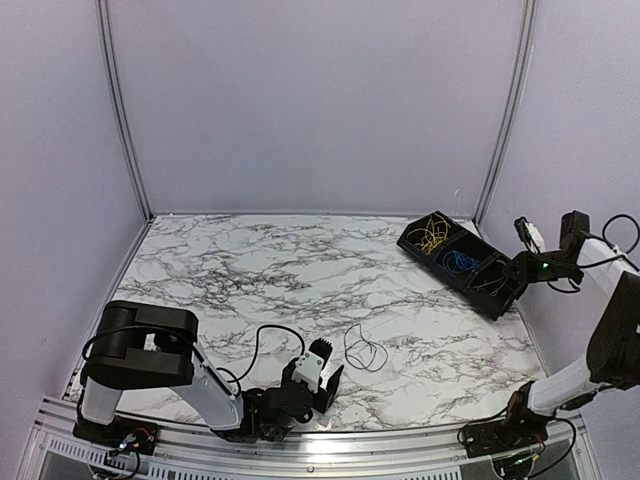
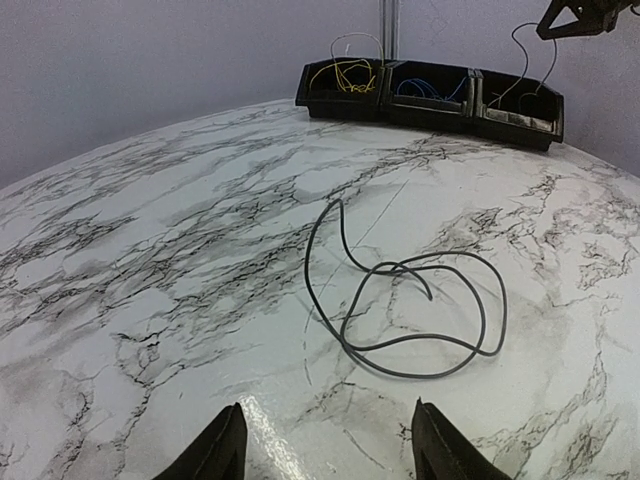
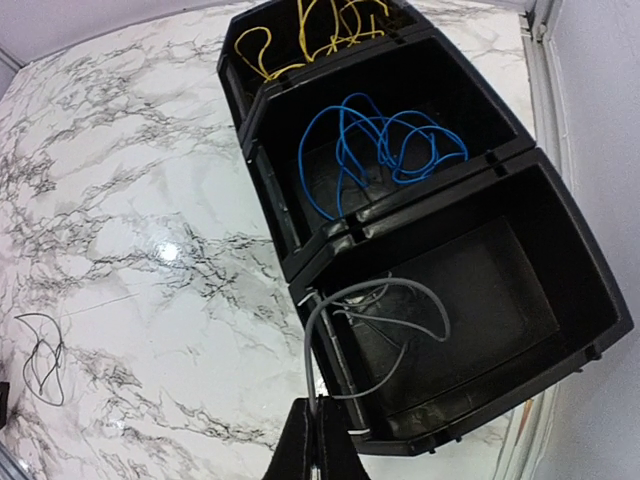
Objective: Untangle the cables
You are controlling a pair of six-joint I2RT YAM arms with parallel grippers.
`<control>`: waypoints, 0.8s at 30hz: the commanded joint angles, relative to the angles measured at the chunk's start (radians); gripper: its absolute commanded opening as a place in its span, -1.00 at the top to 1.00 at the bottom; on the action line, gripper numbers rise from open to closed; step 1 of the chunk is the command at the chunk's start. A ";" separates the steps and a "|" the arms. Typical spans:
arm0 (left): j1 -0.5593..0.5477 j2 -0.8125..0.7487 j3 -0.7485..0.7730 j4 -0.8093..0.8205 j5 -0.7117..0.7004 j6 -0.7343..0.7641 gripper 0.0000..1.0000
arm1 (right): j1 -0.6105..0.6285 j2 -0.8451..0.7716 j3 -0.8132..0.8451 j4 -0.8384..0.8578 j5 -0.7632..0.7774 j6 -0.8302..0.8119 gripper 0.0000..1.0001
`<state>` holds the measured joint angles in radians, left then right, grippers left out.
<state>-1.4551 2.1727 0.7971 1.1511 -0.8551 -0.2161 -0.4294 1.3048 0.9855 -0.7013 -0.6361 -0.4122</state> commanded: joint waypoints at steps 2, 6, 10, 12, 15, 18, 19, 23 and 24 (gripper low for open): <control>-0.001 0.011 -0.010 0.028 -0.016 0.002 -0.18 | 0.002 0.083 0.053 0.076 0.148 0.026 1.00; -0.002 0.005 -0.023 0.029 -0.025 -0.007 -0.18 | -0.023 0.172 0.043 0.144 0.167 0.029 1.00; -0.002 0.001 -0.029 0.029 -0.027 -0.010 -0.18 | -0.025 0.238 0.041 0.193 0.166 0.027 1.00; -0.001 0.001 -0.032 0.028 -0.030 -0.014 -0.18 | -0.024 0.261 0.046 0.200 0.165 0.025 0.92; -0.002 -0.003 -0.036 0.028 -0.036 -0.014 -0.18 | -0.025 0.256 0.064 0.176 0.179 0.021 0.52; -0.002 -0.005 -0.036 0.030 -0.037 -0.017 -0.18 | -0.022 0.177 0.051 0.173 0.213 0.020 0.28; -0.002 -0.005 -0.035 0.030 -0.036 -0.016 -0.18 | -0.021 0.145 0.051 0.167 0.226 0.016 0.20; -0.002 -0.010 -0.034 0.030 -0.033 -0.019 -0.18 | -0.001 0.014 0.035 0.163 0.296 0.004 0.06; -0.001 -0.016 -0.034 0.030 -0.033 -0.020 -0.18 | 0.016 -0.017 0.026 0.165 0.312 -0.002 0.04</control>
<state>-1.4551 2.1723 0.7712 1.1564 -0.8730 -0.2249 -0.4450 1.4139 1.0061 -0.5476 -0.4068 -0.3962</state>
